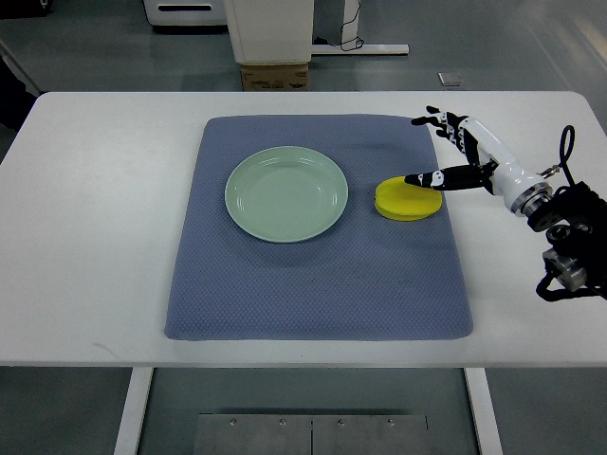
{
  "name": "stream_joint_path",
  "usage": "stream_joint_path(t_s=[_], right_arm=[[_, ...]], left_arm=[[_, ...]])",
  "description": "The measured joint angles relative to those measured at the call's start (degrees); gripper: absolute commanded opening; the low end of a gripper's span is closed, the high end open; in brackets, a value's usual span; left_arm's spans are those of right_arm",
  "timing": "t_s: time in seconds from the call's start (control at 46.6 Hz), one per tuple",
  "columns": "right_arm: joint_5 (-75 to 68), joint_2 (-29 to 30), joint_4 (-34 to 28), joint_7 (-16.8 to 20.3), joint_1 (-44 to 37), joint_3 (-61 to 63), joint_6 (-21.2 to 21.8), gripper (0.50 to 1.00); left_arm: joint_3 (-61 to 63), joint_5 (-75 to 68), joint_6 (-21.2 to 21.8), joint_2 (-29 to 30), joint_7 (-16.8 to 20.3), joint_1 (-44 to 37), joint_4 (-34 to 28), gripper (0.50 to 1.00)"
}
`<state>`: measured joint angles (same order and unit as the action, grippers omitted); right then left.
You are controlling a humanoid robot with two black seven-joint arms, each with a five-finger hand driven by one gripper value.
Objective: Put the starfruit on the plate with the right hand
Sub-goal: 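Reach the right hand over the yellow starfruit and open fingers around it, then close the right hand fingers on the starfruit and lift it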
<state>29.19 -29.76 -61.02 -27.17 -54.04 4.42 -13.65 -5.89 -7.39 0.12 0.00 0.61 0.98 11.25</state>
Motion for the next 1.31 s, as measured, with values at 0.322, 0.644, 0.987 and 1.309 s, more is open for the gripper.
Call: stream_joint_path(t_s=[0.322, 0.644, 0.987, 1.309], right_arm=[[2.1, 0.3, -0.2, -3.2, -5.0, -13.0, -5.2, 0.993], [2.4, 2.4, 0.0, -2.8, -6.9, -18.6, -7.7, 0.983], [2.3, 4.7, 0.8, -1.1, -9.3, -23.6, -10.5, 0.96], [2.2, 5.6, 2.3, 0.1, -9.3, -24.0, -10.6, 0.949]], left_arm=[[0.0, 0.0, 0.0, 0.0, 0.0, 0.0, 0.0, 1.0], [0.0, 0.0, 0.0, 0.0, 0.0, 0.0, 0.0, 1.0], [0.0, 0.0, 0.0, 0.0, 0.0, 0.0, 0.0, 1.0], [0.0, 0.0, 0.0, 0.0, 0.0, 0.0, 0.0, 1.0]])
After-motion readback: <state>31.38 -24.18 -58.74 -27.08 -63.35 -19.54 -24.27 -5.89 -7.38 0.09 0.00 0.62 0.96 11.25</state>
